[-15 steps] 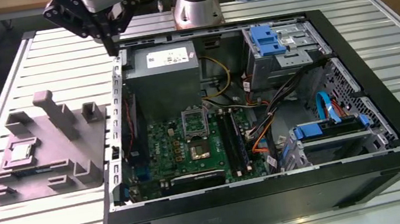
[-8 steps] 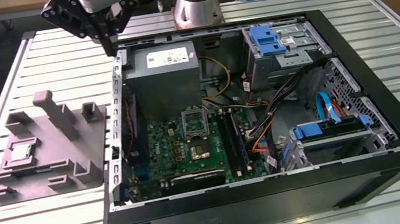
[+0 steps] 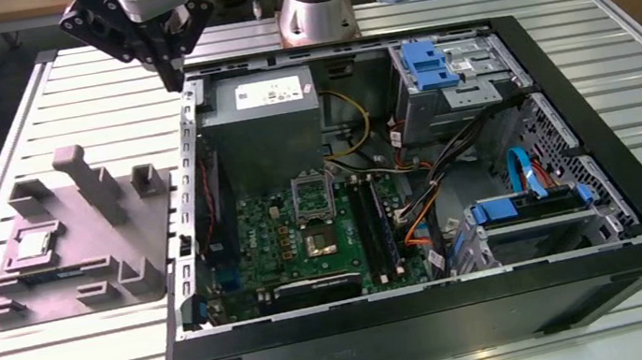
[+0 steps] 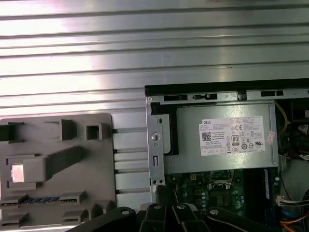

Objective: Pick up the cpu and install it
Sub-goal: 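Reach for the cpu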

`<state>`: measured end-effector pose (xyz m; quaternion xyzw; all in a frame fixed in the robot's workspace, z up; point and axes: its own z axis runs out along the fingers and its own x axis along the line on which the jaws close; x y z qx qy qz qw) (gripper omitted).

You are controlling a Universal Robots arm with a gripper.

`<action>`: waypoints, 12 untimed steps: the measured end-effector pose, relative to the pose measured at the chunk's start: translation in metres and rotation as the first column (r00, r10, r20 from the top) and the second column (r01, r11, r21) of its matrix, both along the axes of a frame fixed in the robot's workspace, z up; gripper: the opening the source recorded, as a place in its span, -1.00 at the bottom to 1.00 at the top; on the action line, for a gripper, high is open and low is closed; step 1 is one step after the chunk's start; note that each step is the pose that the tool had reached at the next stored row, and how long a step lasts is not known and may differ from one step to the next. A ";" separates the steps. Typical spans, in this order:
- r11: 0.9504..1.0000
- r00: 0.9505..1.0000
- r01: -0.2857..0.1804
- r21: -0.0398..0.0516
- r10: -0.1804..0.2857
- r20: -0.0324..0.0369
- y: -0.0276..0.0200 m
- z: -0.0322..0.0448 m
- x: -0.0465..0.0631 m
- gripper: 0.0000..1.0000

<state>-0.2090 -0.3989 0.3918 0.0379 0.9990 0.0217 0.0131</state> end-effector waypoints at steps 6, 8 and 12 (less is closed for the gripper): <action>1.000 1.000 0.000 0.000 0.000 0.000 0.0000 -0.0001 -0.003 -0.79; 1.000 1.000 0.000 0.000 0.000 0.000 0.0000 -0.0001 -0.004 -0.79; 1.000 1.000 0.000 0.000 0.000 0.000 0.0000 -0.0002 -0.006 -0.79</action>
